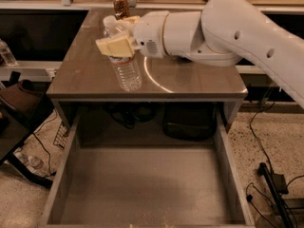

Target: Place water bottle into top drawer

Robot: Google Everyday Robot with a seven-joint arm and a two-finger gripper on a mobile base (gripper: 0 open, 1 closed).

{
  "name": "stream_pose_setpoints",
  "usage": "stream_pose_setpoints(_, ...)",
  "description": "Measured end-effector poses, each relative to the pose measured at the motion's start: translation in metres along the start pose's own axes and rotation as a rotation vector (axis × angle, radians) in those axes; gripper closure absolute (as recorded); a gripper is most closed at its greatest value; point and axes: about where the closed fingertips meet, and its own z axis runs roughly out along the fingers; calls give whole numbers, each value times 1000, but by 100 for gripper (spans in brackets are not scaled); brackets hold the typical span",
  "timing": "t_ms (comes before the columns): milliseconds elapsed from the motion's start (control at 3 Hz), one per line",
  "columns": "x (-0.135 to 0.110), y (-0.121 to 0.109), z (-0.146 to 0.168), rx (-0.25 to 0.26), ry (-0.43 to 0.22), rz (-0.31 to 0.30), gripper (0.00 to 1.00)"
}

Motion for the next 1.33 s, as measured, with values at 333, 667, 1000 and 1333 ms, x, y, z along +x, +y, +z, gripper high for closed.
stream_pose_setpoints(333,28,24,-31,-86,58,-17,100)
stream_pose_setpoints(667,51,52,-62,-125,71,-10,100)
stream_pose_setpoints(1000,86,74,-83,-135,57,32,100)
stream_pose_setpoints(1333,132,93,-87,-161,30,91,100)
